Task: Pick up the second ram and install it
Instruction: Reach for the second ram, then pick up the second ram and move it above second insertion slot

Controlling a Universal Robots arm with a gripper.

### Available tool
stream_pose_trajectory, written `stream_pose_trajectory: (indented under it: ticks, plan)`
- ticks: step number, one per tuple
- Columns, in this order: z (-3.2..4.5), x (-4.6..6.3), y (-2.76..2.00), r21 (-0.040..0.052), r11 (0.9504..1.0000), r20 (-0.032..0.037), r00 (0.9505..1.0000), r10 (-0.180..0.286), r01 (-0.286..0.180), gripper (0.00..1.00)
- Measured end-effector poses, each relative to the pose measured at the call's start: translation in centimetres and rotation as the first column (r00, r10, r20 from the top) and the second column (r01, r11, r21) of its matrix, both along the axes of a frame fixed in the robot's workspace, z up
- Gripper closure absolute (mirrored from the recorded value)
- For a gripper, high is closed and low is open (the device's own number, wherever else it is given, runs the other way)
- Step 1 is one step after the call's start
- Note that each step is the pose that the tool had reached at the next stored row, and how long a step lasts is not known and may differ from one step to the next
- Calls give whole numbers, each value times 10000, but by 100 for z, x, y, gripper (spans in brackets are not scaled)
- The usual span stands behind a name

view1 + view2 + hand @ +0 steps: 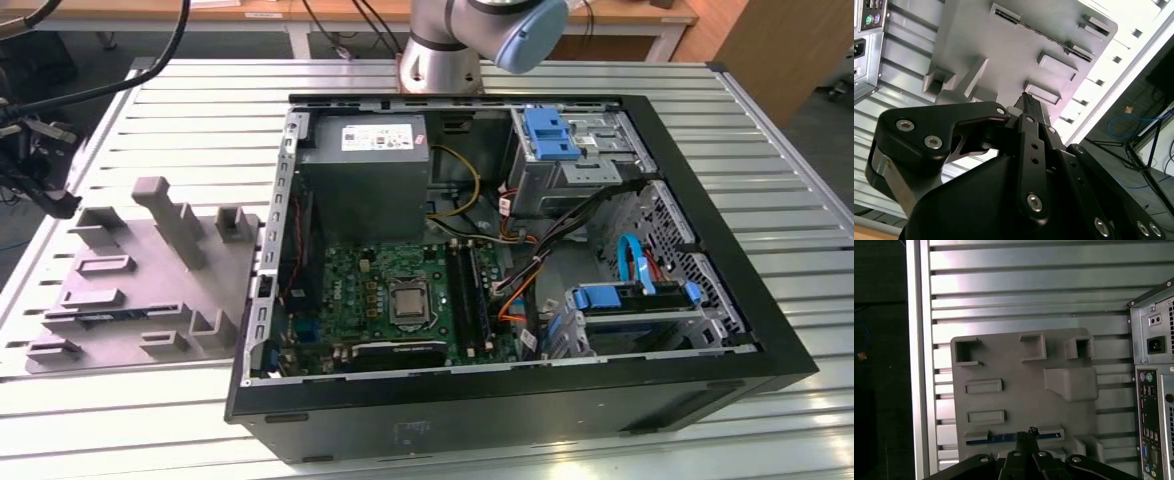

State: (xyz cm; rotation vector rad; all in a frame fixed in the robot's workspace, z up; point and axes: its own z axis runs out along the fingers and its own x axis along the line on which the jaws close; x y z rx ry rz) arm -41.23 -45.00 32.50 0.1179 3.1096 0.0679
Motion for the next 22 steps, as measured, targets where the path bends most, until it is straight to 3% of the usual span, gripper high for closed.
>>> stream_pose_trajectory:
  ticks: [12,22]
  plan:
    - [-151,-62,-57,0,10000,-4,10000,1,-1,89]
    - [-162,-73,-59,2,10000,-5,10000,1,-1,89]
